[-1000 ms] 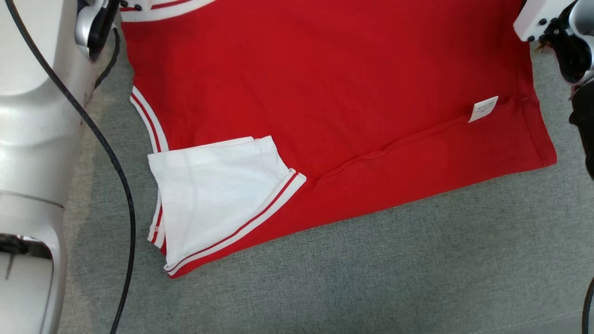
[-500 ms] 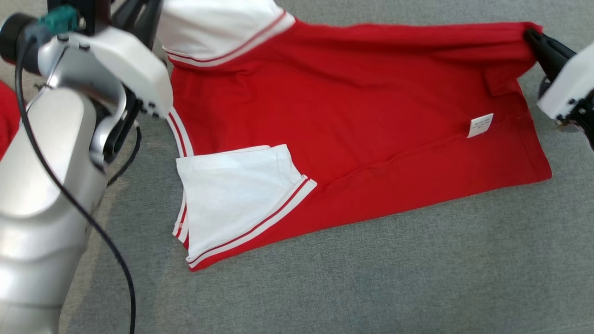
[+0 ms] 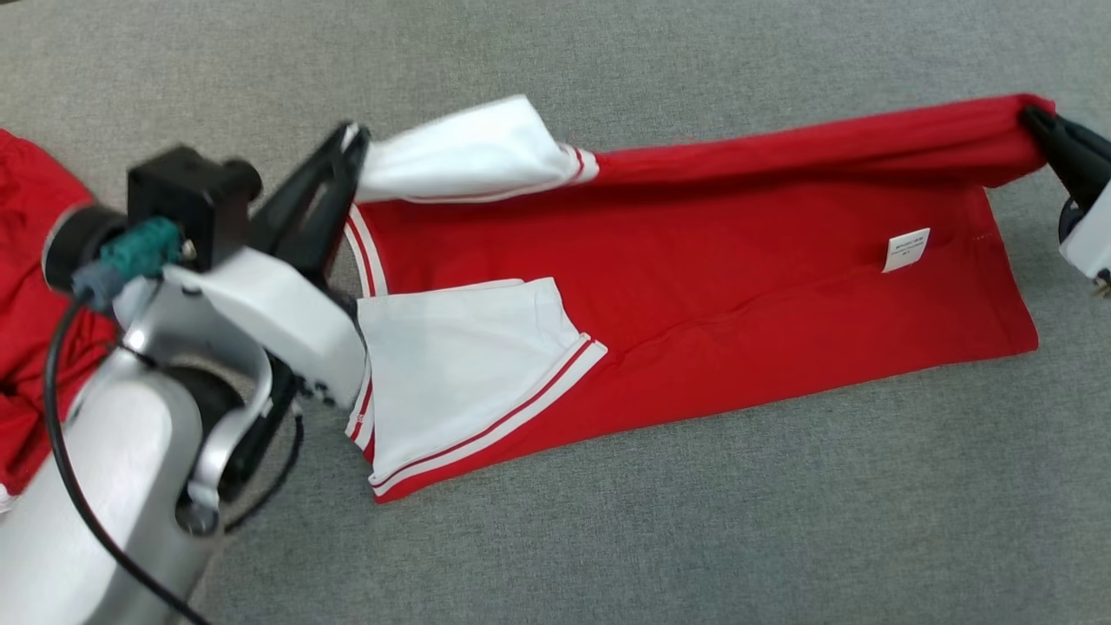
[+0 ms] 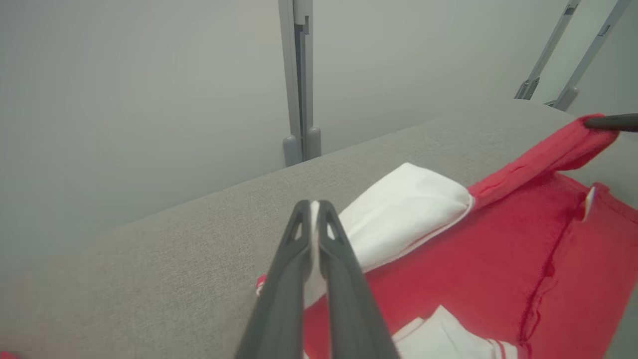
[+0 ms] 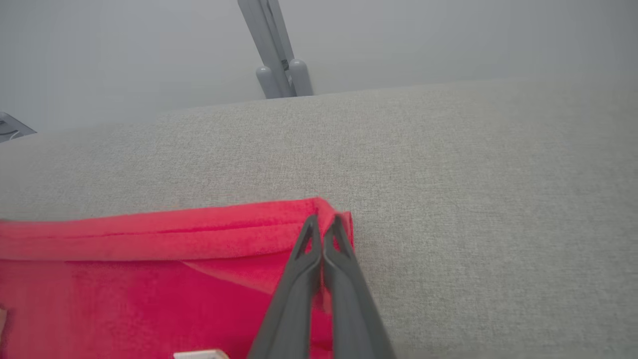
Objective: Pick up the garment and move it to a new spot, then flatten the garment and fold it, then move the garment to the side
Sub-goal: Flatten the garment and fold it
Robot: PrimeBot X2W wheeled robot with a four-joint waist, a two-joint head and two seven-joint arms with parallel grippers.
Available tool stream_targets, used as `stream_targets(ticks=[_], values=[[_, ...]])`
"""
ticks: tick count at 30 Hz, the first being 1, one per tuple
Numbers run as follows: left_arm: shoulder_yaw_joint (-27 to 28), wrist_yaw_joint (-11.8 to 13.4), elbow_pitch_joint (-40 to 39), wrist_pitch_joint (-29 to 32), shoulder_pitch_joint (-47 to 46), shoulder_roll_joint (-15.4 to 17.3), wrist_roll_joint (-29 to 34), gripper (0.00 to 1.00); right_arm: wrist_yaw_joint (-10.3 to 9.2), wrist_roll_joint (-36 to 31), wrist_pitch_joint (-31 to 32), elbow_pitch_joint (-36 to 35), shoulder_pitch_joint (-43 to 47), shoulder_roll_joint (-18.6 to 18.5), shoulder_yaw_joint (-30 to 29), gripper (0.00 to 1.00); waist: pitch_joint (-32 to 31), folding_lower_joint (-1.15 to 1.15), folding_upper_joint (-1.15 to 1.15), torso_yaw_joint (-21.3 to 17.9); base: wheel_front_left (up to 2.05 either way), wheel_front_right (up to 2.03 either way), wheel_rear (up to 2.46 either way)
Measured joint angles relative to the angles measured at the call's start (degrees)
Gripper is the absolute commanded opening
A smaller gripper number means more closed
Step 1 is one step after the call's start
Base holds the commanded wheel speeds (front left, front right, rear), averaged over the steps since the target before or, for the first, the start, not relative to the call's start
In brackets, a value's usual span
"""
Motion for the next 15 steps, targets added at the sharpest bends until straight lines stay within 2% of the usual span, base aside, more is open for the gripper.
stream_targets(ticks=[9,15], values=[[-1.4,4.7,-7.2,1.5,11.1,-0.3,-1.1,0.0,0.0,0.5,0.4,-1.8,6.4,-2.2,-0.6,0.0,-0.2,0.0,0.0,0.8,0.0,0.0,0.0],[-2.8,5.7,-6.6,0.1,15.5,-2.0,-2.2,0.0,0.0,0.2,0.2,-1.2,9.8,-1.3,-1.3,0.0,0.1,0.0,0.0,1.2,0.0,0.0,0.0]])
